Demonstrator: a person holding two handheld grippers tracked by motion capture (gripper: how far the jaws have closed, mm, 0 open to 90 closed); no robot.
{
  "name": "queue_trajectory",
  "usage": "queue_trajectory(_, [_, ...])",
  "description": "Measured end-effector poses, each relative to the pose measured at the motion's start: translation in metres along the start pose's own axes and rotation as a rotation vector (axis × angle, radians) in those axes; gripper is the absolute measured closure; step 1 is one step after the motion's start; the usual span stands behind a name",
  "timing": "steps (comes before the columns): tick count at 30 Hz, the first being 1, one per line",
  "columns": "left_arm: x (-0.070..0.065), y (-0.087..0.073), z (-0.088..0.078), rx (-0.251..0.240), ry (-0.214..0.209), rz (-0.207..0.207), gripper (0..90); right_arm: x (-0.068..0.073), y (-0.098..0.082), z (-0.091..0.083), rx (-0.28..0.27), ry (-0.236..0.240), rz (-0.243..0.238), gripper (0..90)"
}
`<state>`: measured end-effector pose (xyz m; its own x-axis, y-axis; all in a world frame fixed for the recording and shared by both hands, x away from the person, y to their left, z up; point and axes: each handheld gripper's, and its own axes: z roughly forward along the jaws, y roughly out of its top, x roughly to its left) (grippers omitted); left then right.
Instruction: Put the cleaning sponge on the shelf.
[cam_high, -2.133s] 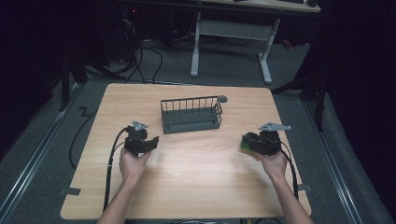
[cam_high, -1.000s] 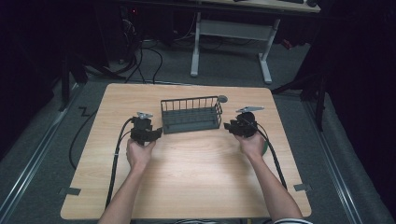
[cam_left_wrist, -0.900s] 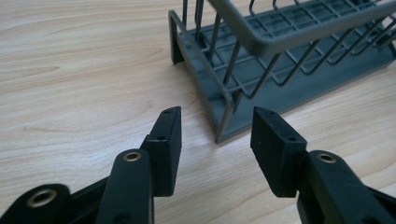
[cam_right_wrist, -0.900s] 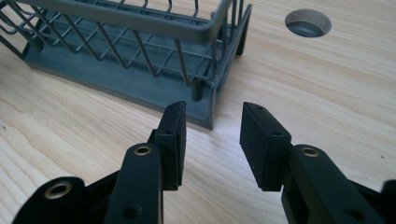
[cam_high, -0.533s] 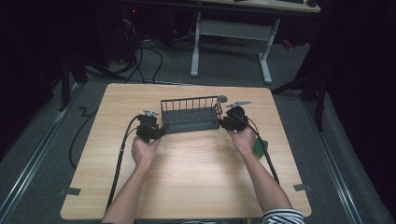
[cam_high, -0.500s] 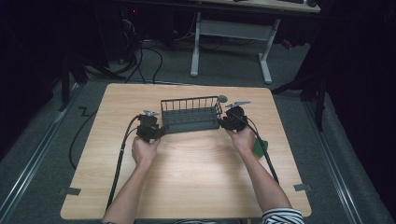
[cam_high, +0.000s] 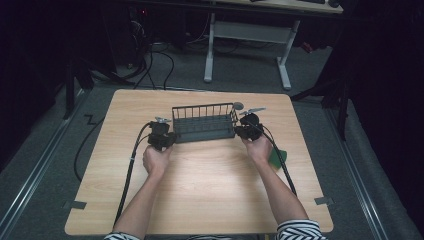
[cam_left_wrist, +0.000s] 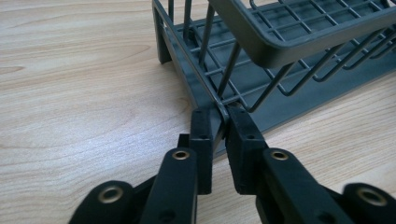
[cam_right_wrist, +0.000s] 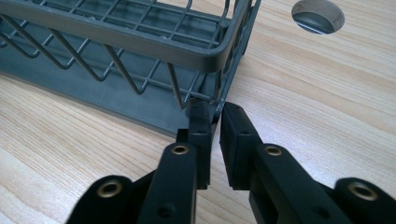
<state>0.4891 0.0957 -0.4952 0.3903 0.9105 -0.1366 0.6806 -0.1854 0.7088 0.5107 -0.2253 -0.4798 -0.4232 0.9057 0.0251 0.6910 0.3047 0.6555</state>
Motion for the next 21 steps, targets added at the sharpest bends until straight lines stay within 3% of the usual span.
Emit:
queue_trajectory(9, [-0.001, 0.001, 0.001, 0.008, 0.001, 0.018, 85.9, 0.0, 0.0, 0.001, 0.01, 0.003, 0.0, 86.4])
queue_trajectory(11, [-0.003, 0.002, 0.001, 0.022, 0.014, 0.045, 86.4, 0.0, 0.0, 0.001, 0.012, 0.005, -0.006, 86.6])
queue_trajectory(13, [-0.004, 0.002, 0.001, 0.022, 0.015, 0.047, 86.6, 0.0, -0.001, 0.0, 0.016, 0.005, -0.006, 86.6])
queue_trajectory(17, [-0.005, -0.001, -0.002, 0.022, 0.007, 0.061, 86.7, 0.005, -0.005, -0.005, 0.028, -0.008, -0.039, 86.4])
queue_trajectory(21, [-0.006, -0.004, -0.005, 0.027, 0.002, 0.082, 86.8, 0.006, -0.013, -0.01, 0.017, 0.007, -0.029, 86.6])
